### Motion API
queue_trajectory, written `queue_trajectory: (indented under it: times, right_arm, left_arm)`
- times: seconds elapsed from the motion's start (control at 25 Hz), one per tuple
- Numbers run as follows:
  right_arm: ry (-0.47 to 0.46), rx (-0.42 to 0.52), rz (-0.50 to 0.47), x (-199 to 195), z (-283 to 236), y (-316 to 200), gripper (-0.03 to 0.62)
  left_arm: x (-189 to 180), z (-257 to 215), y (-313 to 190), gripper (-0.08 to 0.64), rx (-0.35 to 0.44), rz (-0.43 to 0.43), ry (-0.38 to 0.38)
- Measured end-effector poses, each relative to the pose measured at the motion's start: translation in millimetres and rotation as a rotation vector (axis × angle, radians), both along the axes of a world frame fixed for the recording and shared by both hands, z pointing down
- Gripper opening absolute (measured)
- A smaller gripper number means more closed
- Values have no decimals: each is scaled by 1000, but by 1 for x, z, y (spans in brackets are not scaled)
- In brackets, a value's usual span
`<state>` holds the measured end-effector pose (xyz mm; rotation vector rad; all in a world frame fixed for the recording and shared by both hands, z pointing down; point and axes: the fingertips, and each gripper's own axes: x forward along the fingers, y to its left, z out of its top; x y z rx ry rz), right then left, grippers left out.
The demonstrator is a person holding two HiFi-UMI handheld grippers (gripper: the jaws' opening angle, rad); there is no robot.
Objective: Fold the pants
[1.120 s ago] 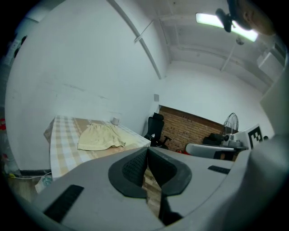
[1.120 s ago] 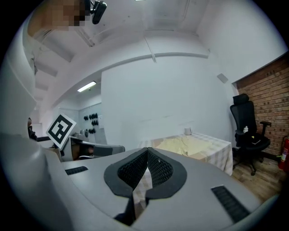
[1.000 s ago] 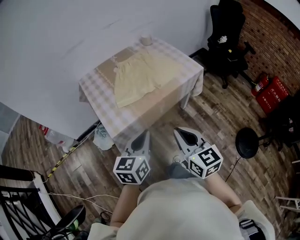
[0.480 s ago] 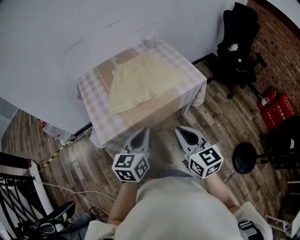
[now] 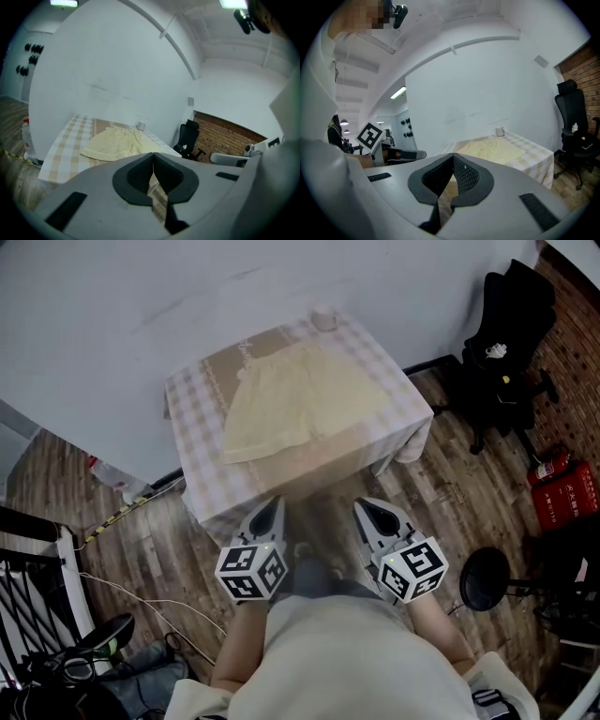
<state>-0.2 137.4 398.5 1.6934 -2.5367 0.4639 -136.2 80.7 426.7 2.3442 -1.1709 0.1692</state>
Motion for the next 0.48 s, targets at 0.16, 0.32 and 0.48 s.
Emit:
queue_trajectory:
  times: [0.16, 0.32, 0.48]
  right_arm:
    - [-6, -7, -23, -1, 7, -21, 0]
    - [1, -9, -31, 5, 7, -47, 0]
    - [26, -13, -48, 8, 8, -77, 0]
  left_arm:
    - [-15, 14, -20, 5, -19, -58, -22]
    - [-20, 28, -46, 5, -32, -85, -39]
    - [-23, 40, -77, 5, -42, -112, -48]
